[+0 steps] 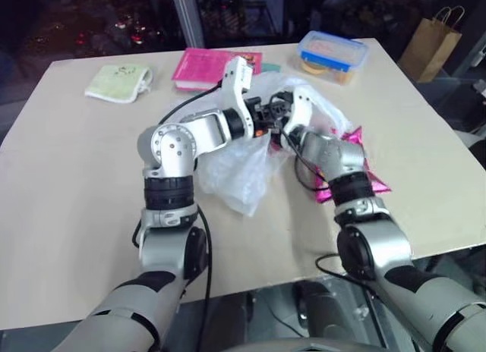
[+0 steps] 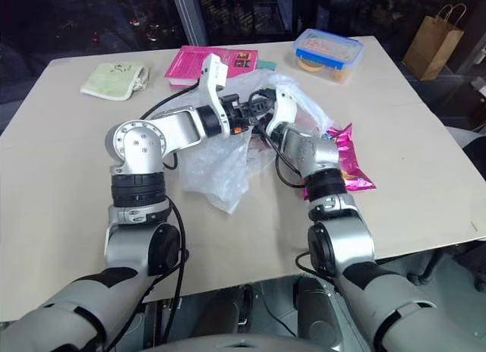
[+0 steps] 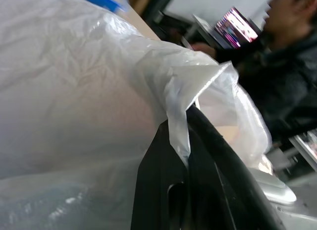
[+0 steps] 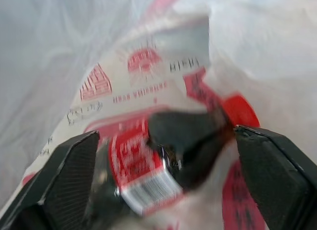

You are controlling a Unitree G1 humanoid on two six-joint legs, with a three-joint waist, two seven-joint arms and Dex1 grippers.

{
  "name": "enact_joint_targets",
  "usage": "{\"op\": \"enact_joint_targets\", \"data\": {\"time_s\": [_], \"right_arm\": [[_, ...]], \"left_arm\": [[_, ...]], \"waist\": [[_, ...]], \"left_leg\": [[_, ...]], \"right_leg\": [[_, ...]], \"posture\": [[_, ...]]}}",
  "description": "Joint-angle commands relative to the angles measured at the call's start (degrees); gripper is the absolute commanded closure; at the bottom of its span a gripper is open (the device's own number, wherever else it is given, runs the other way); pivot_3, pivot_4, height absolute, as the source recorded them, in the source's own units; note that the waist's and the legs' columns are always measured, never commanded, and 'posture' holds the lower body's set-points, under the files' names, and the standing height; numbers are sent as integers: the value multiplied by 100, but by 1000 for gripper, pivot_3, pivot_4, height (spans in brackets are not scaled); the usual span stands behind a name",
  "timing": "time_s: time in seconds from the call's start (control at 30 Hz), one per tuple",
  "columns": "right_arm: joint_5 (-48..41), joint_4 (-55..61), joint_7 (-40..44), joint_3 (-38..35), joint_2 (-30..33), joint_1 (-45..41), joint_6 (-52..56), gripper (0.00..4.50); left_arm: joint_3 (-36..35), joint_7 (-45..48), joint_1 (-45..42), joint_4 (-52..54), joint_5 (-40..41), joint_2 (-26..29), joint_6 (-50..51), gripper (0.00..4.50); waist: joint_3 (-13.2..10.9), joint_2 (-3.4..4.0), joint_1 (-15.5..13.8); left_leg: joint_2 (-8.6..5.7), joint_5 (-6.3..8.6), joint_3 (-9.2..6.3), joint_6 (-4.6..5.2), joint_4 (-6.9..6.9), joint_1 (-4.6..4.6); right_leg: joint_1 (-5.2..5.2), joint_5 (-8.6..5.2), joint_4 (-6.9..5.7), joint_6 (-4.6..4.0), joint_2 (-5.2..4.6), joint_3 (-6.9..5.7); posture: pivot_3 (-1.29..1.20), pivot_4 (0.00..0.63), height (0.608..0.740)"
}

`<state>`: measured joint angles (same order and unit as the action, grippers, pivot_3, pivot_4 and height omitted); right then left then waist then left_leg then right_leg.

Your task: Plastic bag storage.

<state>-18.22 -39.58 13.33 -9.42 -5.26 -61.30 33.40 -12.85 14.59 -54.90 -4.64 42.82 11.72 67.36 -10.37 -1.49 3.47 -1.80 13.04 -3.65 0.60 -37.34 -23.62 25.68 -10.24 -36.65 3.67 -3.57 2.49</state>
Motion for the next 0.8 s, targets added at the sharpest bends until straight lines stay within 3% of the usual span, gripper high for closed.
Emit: {"op": "enact_joint_targets", "data": {"time_s": [0.03, 0.2, 0.37, 0.57, 0.73, 0.8], "right_arm": [[-25, 472, 214, 178, -8, 292, 21, 37], [330, 456, -1, 417, 48, 381, -243, 37], [404, 502, 3, 558, -91, 263, -390, 37], [560, 1018, 201, 964, -36, 397, -212, 37], [387, 1571, 359, 941, 7, 570, -127, 37], [354, 2429, 571, 1108, 306, 940, 189, 37]], "left_arm": [[-415, -350, -187, 82, -652, 543, -1102, 4500], [1012, 326, 203, 515, -1686, 1281, -2235, 4500], [1648, 266, 361, 562, -2242, 1263, -2704, 4500], [1549, 111, 283, 236, -2731, 1013, -2966, 4500], [1054, 141, 273, 57, -2458, 774, -2856, 4500], [595, 152, 179, -59, -2073, 642, -2694, 4500]], "waist": [[0, 0, -12], [0, 2, 15], [1, 5, 45], [1, 5, -16], [1, 5, -13], [1, 5, -12]], "left_leg": [[0, -1, -3, -1, 0, -6], [-1, -11, 1, -20, 7, -7], [7, -4, 1, -9, 15, 3], [-3, -4, -3, -8, 3, -9], [0, -5, -10, -8, 3, -9], [0, -4, -9, -8, 2, -8]], "right_leg": [[1, 0, 4, 0, -2, -2], [4, 0, 16, 0, -3, 3], [13, 1, 5, -2, 8, 10], [11, 1, 5, -1, 0, -2], [11, 1, 3, -2, 1, -8], [11, 1, 1, -1, 0, -7]], "posture": [[0, 150, 740], [0, 150, 740], [0, 150, 740], [0, 150, 740], [0, 150, 740], [0, 150, 740]]}}
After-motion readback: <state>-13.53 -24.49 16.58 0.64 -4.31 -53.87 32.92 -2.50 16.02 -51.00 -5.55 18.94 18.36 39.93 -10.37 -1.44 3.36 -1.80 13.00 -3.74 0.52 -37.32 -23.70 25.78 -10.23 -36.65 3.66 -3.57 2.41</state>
